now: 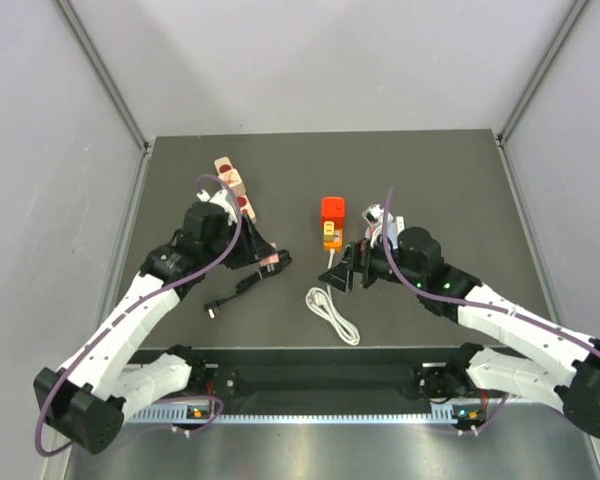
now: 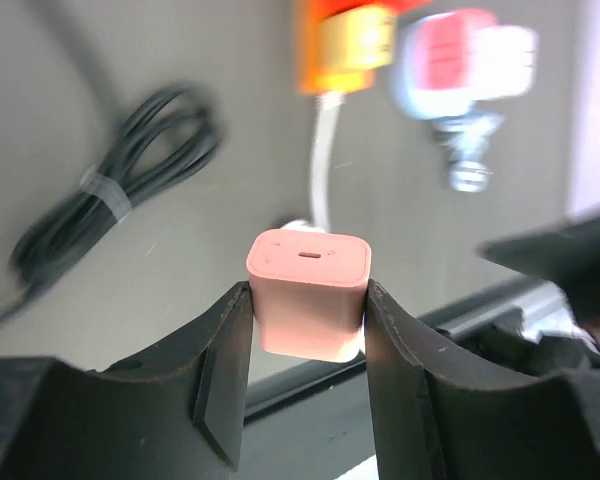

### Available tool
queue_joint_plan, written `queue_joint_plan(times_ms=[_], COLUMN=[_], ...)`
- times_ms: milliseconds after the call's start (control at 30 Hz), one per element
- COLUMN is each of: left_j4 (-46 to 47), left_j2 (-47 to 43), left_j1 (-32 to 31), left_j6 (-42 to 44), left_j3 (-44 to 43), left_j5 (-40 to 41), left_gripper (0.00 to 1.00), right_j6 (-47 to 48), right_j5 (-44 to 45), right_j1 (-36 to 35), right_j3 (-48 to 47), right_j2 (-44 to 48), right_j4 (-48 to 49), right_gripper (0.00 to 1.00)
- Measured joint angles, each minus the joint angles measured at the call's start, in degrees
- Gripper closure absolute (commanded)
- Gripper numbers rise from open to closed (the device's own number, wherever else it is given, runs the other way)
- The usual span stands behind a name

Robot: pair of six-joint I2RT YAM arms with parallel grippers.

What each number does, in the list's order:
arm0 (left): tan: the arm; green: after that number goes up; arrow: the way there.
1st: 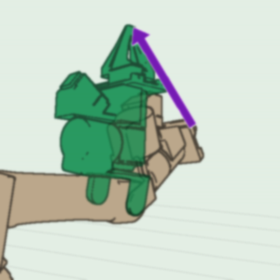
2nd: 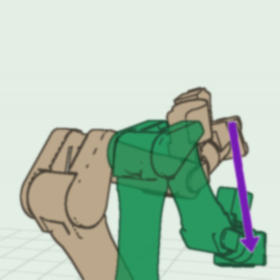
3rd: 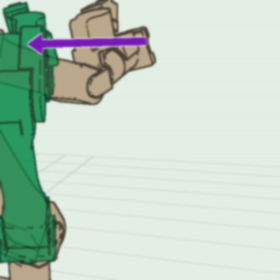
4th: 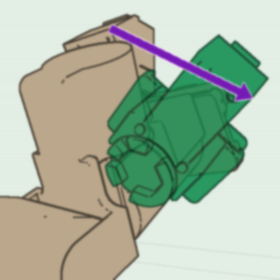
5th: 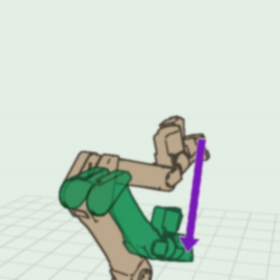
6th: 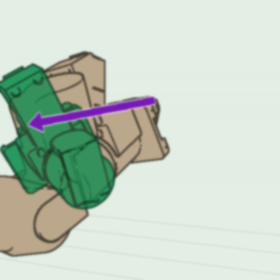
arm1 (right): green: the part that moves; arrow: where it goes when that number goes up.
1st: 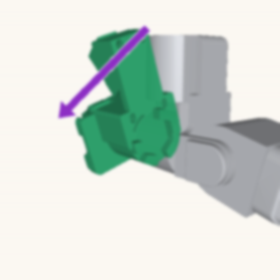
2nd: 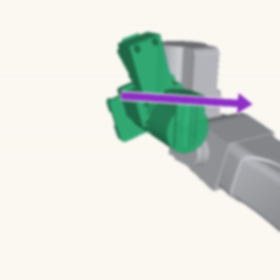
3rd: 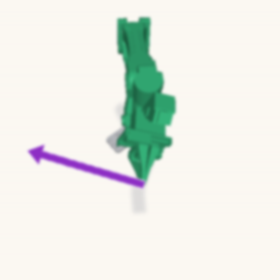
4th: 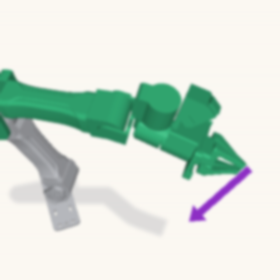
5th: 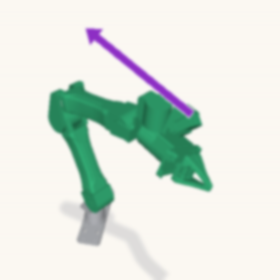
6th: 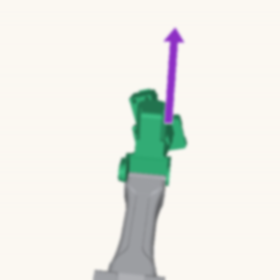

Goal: Insert the plug
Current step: Pick up the plug from the center of the board.

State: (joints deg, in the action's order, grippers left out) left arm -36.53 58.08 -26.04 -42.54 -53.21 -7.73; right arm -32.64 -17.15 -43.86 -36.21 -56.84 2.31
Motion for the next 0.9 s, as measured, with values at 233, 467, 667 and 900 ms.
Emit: queue_joint_plan(times_ms=[233, 467, 667, 900], left_j4=[12.7, 24.5, 27.1, 27.3], left_j2=[-4.3, -3.4, -3.3, -4.0], left_j1=[-0.2, -0.8, -1.4, -1.4], left_j6=[2.6, -12.3, -18.7, -20.6], left_j3=[-0.7, 1.5, 2.0, 2.2], left_j5=[-5.7, -6.2, -4.9, -5.3], left_gripper=[1.0, 1.0, 1.0, 1.0], right_j6=[4.2, 12.9, 20.0, 25.2], right_j5=[-3.1, 14.2, 24.2, 27.5], right_j1=[-2.2, -13.6, -15.5, -15.7], right_j3=[-3.0, -6.6, -7.1, -9.3], right_j2=[-0.9, -6.5, -10.9, -14.3], right_j4=[4.1, 8.8, 16.4, 24.0], right_gripper=[0.0, 0.0, 0.04, 0.12])
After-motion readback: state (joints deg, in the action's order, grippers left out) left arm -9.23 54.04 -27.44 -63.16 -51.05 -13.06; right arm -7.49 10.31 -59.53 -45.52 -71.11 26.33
